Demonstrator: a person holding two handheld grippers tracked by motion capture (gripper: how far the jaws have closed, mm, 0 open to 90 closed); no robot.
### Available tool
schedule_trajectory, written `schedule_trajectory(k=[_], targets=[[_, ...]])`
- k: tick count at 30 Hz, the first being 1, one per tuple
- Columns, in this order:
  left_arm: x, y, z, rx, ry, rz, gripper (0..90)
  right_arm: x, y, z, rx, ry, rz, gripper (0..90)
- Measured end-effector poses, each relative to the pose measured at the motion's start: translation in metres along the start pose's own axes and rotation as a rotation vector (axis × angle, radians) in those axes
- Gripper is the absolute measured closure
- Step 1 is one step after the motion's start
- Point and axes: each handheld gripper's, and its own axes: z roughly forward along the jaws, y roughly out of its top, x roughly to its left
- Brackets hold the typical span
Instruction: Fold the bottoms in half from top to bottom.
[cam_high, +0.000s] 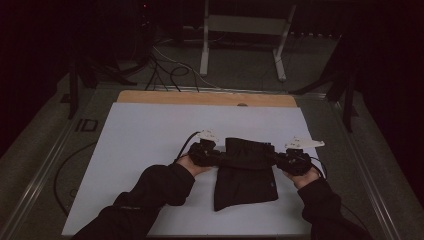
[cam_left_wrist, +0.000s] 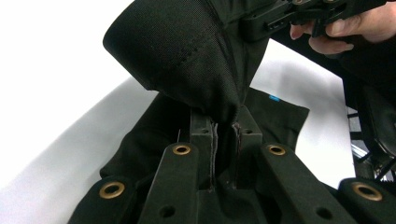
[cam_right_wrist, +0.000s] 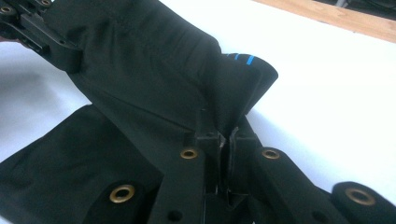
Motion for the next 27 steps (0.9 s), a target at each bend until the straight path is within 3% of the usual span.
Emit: schedule_trajectory(k=[6,16,24,27], targets=[[-0.013,-0.007,-0.001,0.008,0.023,0.03,83.2,0.006,-0.007,-0.004,0.011,0.013,-0.008,86.3],[-0.03,-0.02,-0.003,0.008,0.021,0.017,83.1,0.016,-0.015,-0.01,0.024,0.033,-0.008,86.3],[-0.043,-0.028,-0.005,0.021,0.025,0.051,83.0,0.024,-0.025,-0.014,0.037,0.053,0.001,86.3],[-0.045,-0.031,-0.006,0.026,0.028,0.04,82.9,0.027,-0.028,-0.016,0.039,0.064,-0.001,86.2]])
